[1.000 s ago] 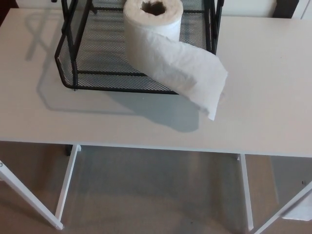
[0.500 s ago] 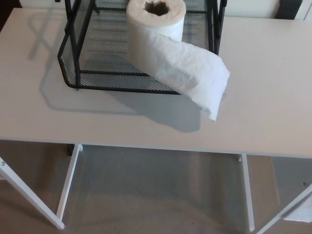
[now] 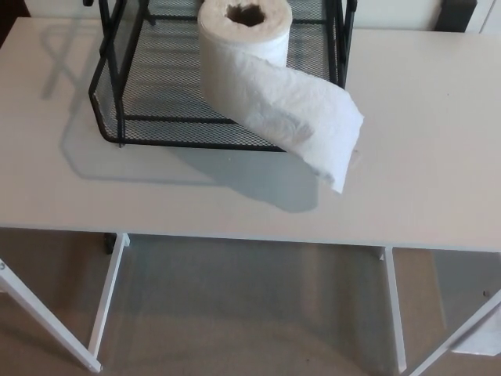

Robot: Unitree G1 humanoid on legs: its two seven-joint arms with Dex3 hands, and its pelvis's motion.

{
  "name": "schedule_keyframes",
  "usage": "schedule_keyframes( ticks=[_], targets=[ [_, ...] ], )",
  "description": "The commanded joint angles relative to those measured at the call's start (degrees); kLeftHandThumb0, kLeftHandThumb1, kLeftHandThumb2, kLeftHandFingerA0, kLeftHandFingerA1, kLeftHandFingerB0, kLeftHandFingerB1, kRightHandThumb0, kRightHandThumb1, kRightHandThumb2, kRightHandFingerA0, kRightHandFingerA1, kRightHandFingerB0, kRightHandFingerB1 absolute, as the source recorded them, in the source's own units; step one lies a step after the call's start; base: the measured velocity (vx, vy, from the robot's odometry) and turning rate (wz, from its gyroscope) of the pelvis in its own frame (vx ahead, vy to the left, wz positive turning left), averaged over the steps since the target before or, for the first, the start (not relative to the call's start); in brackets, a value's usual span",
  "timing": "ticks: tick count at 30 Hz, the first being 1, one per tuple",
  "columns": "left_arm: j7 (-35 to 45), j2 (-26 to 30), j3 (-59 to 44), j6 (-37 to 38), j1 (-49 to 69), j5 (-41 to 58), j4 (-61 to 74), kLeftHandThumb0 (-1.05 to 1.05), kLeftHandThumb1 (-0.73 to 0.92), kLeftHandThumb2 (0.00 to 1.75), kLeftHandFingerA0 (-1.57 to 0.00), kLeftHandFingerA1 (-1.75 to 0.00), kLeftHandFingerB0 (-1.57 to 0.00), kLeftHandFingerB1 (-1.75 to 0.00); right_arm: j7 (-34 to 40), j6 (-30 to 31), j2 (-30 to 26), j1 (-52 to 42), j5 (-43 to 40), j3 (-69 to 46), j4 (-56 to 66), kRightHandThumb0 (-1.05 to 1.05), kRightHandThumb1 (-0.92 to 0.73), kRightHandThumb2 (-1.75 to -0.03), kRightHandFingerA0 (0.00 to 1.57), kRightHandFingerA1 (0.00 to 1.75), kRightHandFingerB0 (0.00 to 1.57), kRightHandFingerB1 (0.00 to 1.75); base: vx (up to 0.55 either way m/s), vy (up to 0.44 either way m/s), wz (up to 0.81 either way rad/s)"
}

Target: The robot walks towards a desk on which a file tray is kept in the middle and a toilet paper roll is kept on its right. The robot uses its right hand to hook on finger in the gap of the roll and grabs it, lifts it and places it on the tray.

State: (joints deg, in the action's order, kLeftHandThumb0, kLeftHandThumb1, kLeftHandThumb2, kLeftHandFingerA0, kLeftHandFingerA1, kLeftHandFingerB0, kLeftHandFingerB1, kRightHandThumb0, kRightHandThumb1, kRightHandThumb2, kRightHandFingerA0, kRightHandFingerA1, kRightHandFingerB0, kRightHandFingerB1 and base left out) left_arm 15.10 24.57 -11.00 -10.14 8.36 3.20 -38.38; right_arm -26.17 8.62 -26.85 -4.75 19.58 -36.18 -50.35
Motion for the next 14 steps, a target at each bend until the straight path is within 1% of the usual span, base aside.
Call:
schedule_keyframes(
  ticks=[1, 3, 4, 5, 6, 7, 10, 11, 14],
  targets=[
    [-0.07, 1.37, 0.09, -0.92, -0.56, -0.65, -0.89, -0.62, 0.92, 0.77, -0.2, -0.44, -0.22, -0.42, 2.17, -4.19, -2.52, 0.45, -5.39, 3.12, -3.06, -0.55, -0.47, -0.79, 0.41, 0.67, 0.1, 0.45, 0.0, 0.0, 0.0],
    [-0.44, 1.43, 0.48, -1.63, 0.01, -0.93, 0.45, -0.61, 0.92, 0.77, -0.2, -0.43, -0.21, -0.41, 2.49, -5.91, -2.91, -0.64, -6.43, 4.52, -2.98, -0.58, -0.48, -0.8, 0.42, 0.66, 0.09, 0.44, 0.0, 0.0, 0.0],
    [-0.17, 1.79, 0.97, -1.24, 0.34, -1.4, 0.58, -0.58, 0.92, 0.79, -0.17, -0.4, -0.22, -0.39, 1.27, -4.68, -3.42, -0.21, -7.54, 4.48, -4.09, -0.56, -0.47, -0.8, 0.38, 0.66, 0.07, 0.45, 0.0, 0.0, 0.0],
    [-0.35, 1.79, 1.02, -1.4, 0.35, -1.4, 0.65, -0.62, 0.92, 0.77, -0.2, -0.44, -0.22, -0.41, 0.81, -4.61, -3.43, -0.99, -8.36, 4.71, -2.83, -0.57, -0.47, -0.81, 0.38, 0.67, 0.09, 0.46, 0.0, 0.0, 0.0],
    [-0.38, 1.8, 1.05, -1.43, 0.37, -1.38, 0.68, -0.62, 0.92, 0.77, -0.2, -0.44, -0.22, -0.41, 0.84, -4.67, -3.55, -1.1, -8.77, 5.04, -2.81, -0.57, -0.47, -0.81, 0.38, 0.67, 0.09, 0.46, 0.0, 0.0, 0.0],
    [-0.45, 1.69, 0.85, -1.62, 0.31, -1.12, 0.63, -0.63, 0.92, 0.76, -0.2, -0.44, -0.22, -0.41, 1.27, -4.53, -3.83, -1.12, -8.69, 5.81, -2.92, -0.59, -0.48, -0.81, 0.42, 0.66, 0.1, 0.46, 0.0, 0.0, 0.0],
    [-0.74, 1.46, 0.65, -1.51, -0.07, -0.94, 0.11, -0.63, 0.92, 0.76, -0.2, -0.44, -0.23, -0.42, 1.93, -3.5, -4.77, 0.32, -9.64, 7.21, -5.01, -0.58, -0.47, -0.8, 0.39, 0.66, 0.1, 0.45, 0.0, 0.0, 0.0],
    [-0.74, 1.45, 0.65, -1.61, 0.06, -0.93, 0.39, -0.59, 0.92, 0.79, -0.18, -0.43, -0.22, -0.41, 2.01, -3.88, -4.75, 0.24, -10.51, 7.17, -5.25, -0.55, -0.46, -0.8, 0.38, 0.66, 0.1, 0.46, 0.0, 0.0, 0.0],
    [-0.41, 1.44, 0.53, -1.81, -0.09, -0.65, 0.17, -0.59, 0.92, 0.79, -0.17, -0.4, -0.22, -0.39, 1.82, -4.36, -4.54, 0.66, -12.92, 6.13, -6.68, -0.53, -0.46, -0.8, 0.34, 0.66, 0.11, 0.46, 0.0, 0.0, 0.0]
  ],
)
